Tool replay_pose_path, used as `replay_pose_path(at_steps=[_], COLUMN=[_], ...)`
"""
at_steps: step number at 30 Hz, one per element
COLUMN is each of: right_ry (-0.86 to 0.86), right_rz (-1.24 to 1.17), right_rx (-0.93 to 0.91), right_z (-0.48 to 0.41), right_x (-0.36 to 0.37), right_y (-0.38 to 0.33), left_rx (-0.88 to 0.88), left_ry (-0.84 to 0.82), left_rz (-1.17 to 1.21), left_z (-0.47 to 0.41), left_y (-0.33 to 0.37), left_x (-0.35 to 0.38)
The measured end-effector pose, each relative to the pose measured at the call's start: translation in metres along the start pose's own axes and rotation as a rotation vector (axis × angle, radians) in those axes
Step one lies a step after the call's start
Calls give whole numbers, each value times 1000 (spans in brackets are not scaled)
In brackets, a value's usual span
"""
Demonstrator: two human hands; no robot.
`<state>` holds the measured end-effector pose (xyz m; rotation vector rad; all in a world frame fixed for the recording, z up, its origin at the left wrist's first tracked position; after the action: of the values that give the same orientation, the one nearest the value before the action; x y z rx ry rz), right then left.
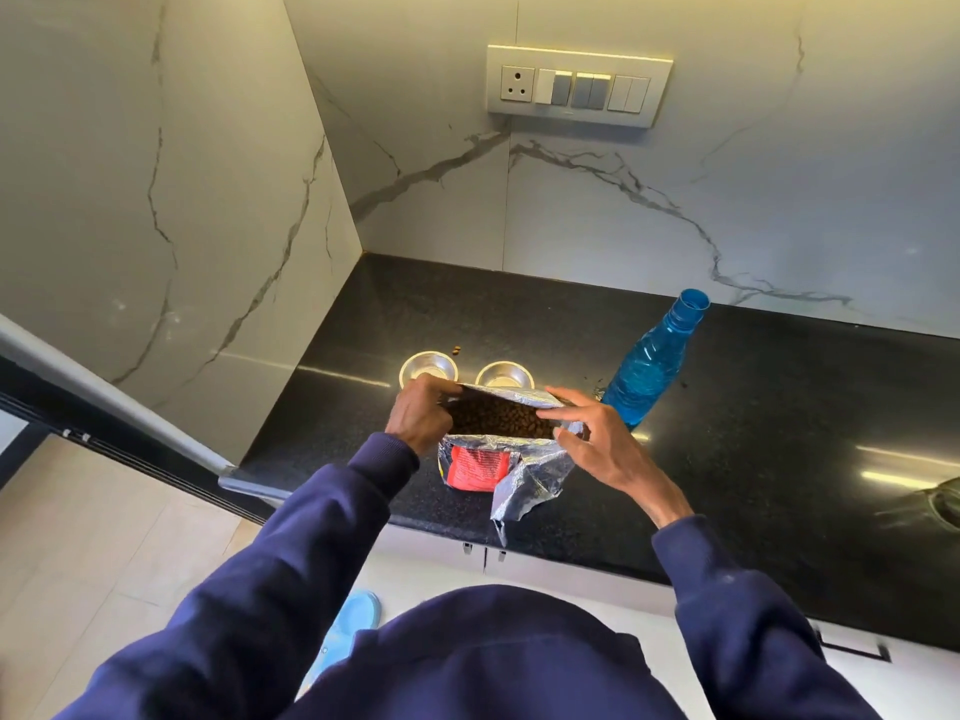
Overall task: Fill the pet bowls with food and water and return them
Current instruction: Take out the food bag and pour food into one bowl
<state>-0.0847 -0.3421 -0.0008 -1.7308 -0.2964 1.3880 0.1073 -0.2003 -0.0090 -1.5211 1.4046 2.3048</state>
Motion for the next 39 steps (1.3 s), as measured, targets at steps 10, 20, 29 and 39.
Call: replay_pose_path(at_steps=[10, 20, 29, 39], right_ry=[85, -129, 131, 225], right_rz=[-318, -283, -360, -247], right_rx=[11, -13, -22, -60], right_z=[7, -6, -14, 4], right_x=[3, 27, 22, 28], right_y=[28, 42, 52, 62], left_rx=[-108, -76, -201, -232], left_ry=[144, -38, 102, 154], left_rz=[312, 629, 774, 691], left_z=[19, 44, 69, 59], left_y=[-16, -18, -38, -45], left_x=[-12, 8, 16, 19])
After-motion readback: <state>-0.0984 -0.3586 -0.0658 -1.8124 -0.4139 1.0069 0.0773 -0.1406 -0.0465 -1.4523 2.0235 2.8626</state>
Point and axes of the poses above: each hand's wrist, its own z-axis away from the middle knuckle, its own x-axis out of the palm, y = z × x, the point moved 8 cm from there along -z, towards the middle knuckle, and after that the axes turned 6 degrees about y, right-handed, at the moved point
